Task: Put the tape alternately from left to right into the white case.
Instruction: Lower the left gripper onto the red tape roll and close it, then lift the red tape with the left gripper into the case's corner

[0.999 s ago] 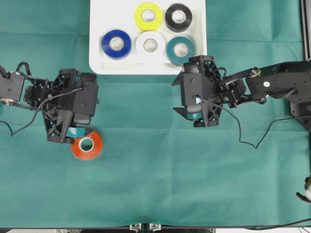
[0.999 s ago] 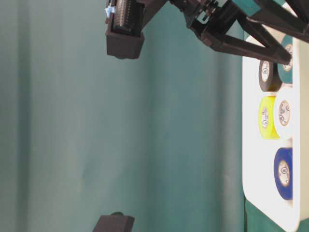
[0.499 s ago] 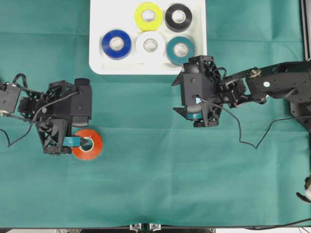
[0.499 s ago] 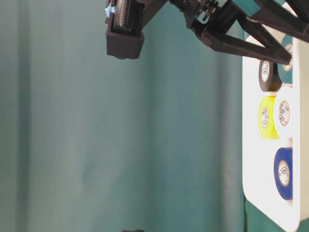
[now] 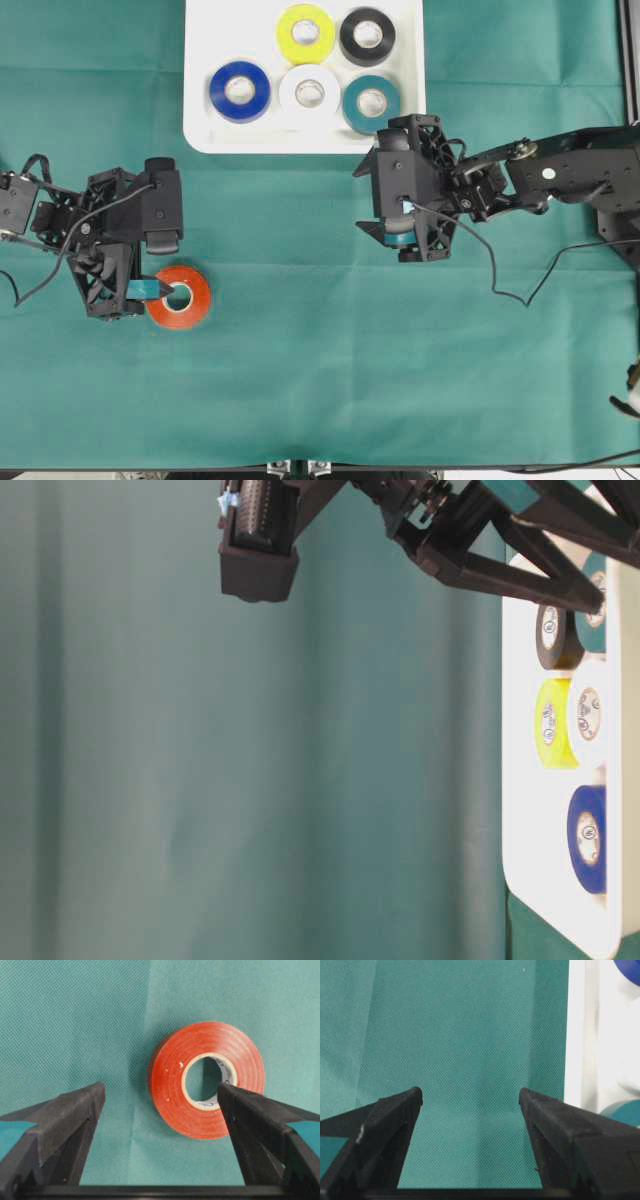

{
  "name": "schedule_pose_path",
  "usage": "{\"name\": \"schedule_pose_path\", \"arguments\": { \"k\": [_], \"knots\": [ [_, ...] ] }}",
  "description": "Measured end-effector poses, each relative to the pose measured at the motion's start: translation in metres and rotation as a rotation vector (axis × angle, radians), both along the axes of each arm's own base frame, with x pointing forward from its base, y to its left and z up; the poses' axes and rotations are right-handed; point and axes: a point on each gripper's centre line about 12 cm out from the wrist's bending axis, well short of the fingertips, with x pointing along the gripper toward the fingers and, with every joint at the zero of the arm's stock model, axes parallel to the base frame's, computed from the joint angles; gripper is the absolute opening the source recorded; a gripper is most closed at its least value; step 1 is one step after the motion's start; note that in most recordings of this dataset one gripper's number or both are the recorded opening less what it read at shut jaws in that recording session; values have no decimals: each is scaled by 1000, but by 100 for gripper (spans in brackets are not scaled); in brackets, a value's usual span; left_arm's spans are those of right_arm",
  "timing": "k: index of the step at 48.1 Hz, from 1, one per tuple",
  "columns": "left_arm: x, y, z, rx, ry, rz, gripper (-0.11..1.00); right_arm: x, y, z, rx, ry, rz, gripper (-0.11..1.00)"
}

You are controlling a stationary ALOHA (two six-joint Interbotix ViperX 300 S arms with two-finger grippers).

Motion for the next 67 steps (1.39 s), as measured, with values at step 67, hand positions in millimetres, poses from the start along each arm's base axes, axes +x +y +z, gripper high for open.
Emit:
{"name": "schedule_pose_path", "arguments": {
  "k": [67],
  "knots": [
    [15,-14,-43,8,138,21,31,0,1,1,0,-2,2,84]
  ]
}}
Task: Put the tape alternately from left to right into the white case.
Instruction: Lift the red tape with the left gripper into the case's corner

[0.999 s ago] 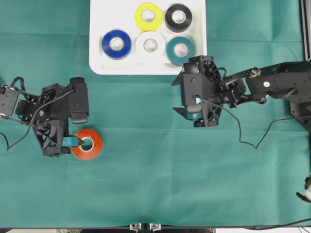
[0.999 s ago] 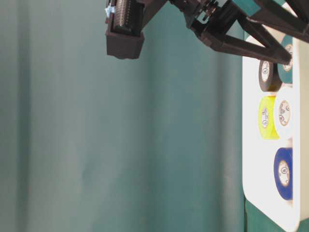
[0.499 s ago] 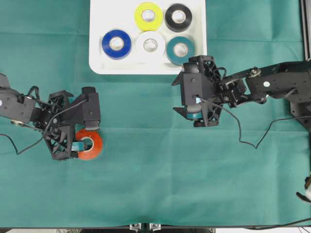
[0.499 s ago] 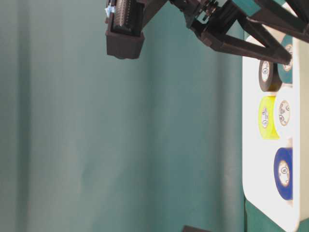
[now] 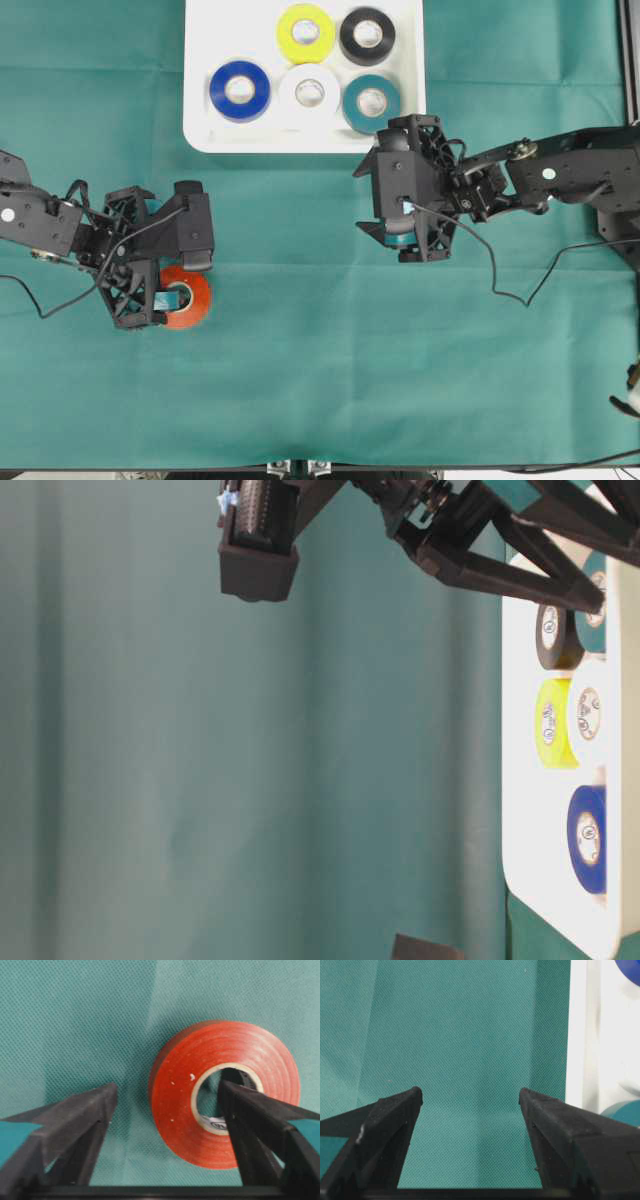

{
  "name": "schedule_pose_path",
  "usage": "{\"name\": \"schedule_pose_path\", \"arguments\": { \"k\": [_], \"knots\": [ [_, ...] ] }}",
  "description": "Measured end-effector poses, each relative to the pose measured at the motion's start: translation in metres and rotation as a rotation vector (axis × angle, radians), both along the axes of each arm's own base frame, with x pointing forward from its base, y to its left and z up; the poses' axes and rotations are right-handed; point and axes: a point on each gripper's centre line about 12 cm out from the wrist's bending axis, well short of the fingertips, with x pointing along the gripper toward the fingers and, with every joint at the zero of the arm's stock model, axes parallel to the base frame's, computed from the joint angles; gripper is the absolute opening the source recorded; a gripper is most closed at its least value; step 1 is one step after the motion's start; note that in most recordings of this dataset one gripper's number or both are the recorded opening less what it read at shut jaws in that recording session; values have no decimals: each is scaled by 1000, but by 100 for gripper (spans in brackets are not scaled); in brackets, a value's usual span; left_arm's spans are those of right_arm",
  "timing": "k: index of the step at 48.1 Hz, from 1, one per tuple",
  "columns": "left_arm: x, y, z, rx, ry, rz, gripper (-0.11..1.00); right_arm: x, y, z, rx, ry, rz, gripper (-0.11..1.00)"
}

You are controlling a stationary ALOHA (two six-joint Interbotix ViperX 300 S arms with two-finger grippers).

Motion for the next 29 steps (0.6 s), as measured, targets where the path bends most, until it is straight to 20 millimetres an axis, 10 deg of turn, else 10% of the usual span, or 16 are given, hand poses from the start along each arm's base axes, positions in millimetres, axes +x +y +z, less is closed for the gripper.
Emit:
{"name": "schedule_pose_path", "arguments": {
  "k": [10,29],
  "knots": [
    [3,-1,3,6,11,-9,-4,0,0,-1,-1,2,1,84],
    [5,-2,5,7,17,-9,-4,0,0,-1,0,2,0,83]
  ]
}}
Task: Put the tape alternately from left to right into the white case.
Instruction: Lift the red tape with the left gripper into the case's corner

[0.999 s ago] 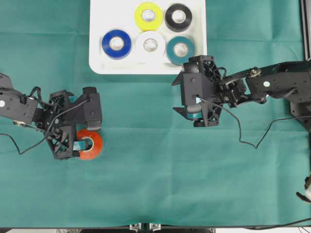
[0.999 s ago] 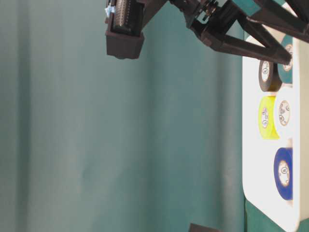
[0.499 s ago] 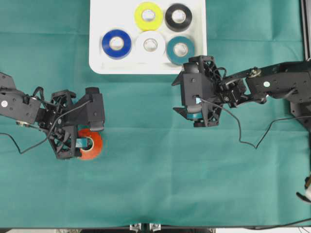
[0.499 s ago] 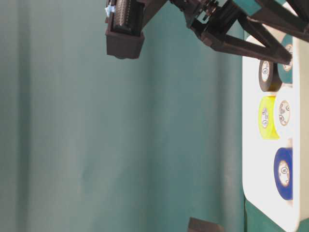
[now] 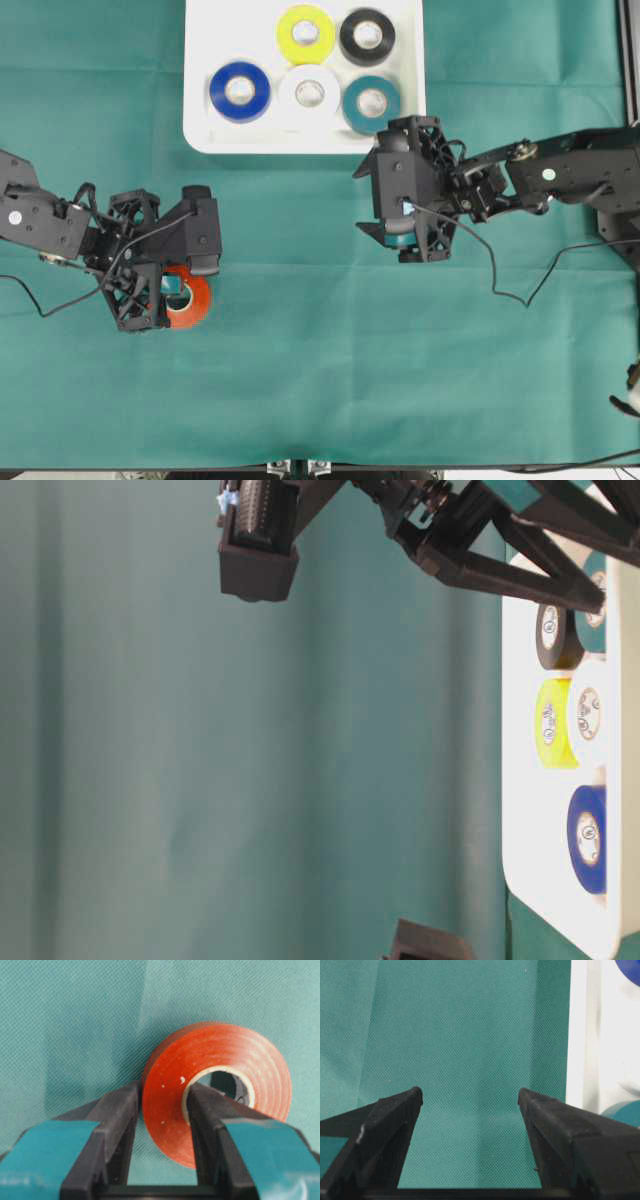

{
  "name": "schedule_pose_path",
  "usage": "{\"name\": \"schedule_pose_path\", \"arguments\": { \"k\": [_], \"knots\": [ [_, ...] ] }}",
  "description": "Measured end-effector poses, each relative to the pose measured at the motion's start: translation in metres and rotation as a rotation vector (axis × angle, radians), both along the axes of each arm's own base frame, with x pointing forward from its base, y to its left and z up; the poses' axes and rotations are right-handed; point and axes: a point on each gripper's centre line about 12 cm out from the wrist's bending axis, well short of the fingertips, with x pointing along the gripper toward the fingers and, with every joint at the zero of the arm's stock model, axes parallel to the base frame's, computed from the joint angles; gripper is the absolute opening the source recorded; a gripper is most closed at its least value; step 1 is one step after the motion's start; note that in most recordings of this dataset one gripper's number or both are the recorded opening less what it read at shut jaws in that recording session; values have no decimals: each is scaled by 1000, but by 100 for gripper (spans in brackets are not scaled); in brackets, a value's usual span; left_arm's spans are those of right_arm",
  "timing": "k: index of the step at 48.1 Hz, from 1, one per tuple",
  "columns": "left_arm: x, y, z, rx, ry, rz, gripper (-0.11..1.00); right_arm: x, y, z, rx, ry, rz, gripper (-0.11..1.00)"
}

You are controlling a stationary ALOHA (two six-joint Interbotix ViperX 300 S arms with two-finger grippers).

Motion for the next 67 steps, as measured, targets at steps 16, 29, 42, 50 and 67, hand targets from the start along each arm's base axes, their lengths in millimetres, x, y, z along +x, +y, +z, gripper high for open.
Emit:
{"name": "schedule_pose_path", "arguments": {
  "k": [16,29,42,50,67],
  "knots": [
    [1,4,51,-18,-68,6,-4,0,0,0,0,0,0,83],
    [3,19,72,-15,-69,47,-4,0,0,1,-1,-2,1,83],
    [6,34,72,-7,-68,87,-4,0,0,0,0,0,0,83],
    [10,54,74,32,-81,70,-4,0,1,0,0,0,2,83],
    [22,129,89,179,-141,29,-4,0,1,1,0,-2,2,83]
  ]
}}
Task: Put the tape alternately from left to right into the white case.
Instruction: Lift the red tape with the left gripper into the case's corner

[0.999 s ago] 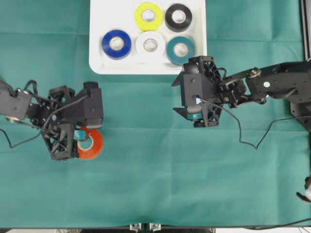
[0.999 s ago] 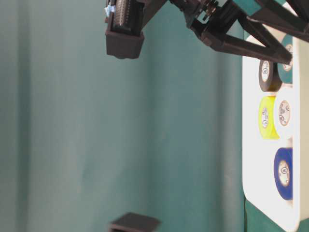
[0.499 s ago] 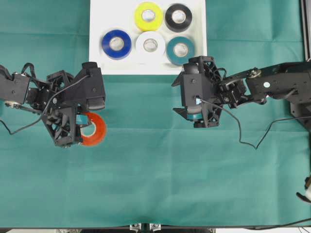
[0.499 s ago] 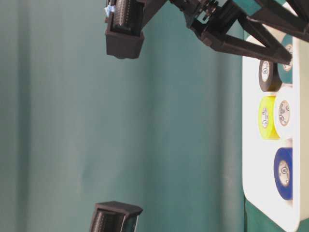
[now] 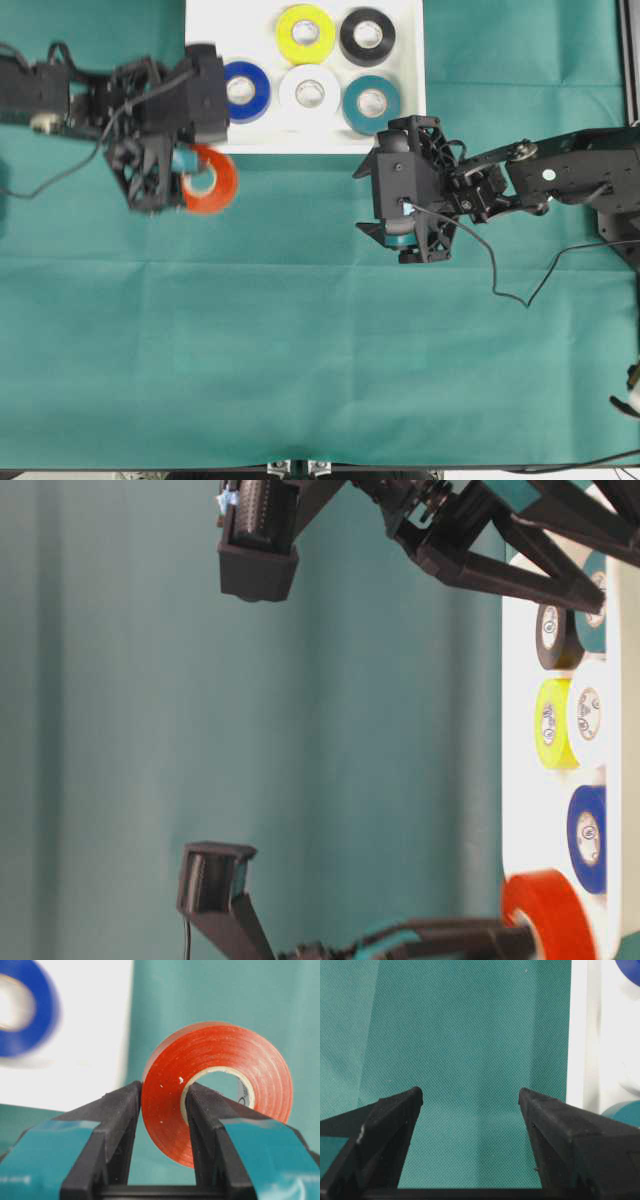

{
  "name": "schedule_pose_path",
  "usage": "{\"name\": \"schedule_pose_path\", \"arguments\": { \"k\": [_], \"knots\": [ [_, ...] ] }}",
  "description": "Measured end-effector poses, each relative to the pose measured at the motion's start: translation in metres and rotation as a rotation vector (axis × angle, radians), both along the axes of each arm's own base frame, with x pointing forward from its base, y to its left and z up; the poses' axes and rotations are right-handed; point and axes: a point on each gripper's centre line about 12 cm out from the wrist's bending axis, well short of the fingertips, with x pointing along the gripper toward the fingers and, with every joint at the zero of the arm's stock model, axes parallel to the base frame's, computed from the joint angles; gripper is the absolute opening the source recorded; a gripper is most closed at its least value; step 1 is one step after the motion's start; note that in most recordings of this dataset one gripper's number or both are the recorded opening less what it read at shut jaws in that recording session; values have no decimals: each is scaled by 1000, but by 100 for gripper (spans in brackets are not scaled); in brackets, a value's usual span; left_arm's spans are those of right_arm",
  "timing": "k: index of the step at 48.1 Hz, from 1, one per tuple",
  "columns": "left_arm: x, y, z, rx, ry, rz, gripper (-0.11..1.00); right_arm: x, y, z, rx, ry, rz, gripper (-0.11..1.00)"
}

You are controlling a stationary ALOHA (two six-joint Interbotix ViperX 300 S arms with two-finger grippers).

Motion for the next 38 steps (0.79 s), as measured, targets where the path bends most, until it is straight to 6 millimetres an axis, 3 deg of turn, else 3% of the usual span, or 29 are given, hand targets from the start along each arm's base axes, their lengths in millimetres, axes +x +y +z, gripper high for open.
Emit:
{"name": "schedule_pose_path", "arguments": {
  "k": [16,29,38],
  "knots": [
    [2,79,6,107,-75,94,-4,0,0,0,1,0,-1,83],
    [15,133,-15,162,-86,158,-4,0,0,0,0,-2,0,83],
    [20,159,-31,178,-55,176,-4,0,0,0,1,0,-1,83]
  ]
}}
